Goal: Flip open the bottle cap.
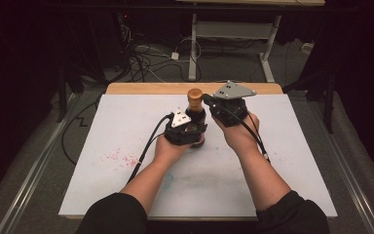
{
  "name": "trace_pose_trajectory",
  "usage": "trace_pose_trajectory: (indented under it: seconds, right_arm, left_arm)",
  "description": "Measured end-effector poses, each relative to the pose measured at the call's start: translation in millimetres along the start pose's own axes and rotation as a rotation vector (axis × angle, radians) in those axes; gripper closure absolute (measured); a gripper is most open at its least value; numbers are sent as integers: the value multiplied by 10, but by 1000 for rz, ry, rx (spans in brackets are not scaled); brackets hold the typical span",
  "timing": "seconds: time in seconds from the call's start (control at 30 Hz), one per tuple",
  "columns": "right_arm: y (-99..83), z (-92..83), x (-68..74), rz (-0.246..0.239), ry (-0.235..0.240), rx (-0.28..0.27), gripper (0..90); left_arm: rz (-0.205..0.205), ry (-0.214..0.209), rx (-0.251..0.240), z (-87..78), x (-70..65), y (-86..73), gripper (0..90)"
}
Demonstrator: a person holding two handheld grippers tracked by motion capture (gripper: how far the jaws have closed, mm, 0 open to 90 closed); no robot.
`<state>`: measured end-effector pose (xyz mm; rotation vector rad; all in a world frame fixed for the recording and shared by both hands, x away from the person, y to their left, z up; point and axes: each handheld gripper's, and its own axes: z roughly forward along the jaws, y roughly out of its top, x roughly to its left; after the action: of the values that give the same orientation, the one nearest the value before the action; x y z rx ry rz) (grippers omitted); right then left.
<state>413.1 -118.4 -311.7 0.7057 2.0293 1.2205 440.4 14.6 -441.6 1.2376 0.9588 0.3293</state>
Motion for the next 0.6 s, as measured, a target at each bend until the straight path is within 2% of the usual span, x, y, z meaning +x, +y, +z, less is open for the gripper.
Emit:
trace_pose_trajectory:
  seconds: [0.23,0.27,0.3,0.33,0.4,0.43,0.53,0.6]
  right_arm:
    - [-2,-1,-2,7,4,-5,900]
    - [72,-105,-22,46,32,-116,900]
    - [157,-156,-7,32,32,-137,900]
    - [228,-179,13,-3,16,-138,900]
    - [287,-186,-9,11,28,-134,900]
    - [287,-186,-9,11,28,-134,900]
    - [233,-190,-46,12,15,-118,900]
    - [162,-178,-80,33,18,-104,900]
  left_arm:
    - [11,-5,0,-1,0,-8,297]
    - [19,-8,-3,4,-12,-18,296]
    - [31,-15,-4,6,-28,-33,296]
    - [-28,1,-61,47,-83,-46,294]
    - [-51,17,-76,56,-84,-41,292]
    - [19,-7,-5,6,-24,-29,292]
    - [18,-14,-2,-4,-6,-24,290]
    - [16,-17,-3,-4,-6,-26,290]
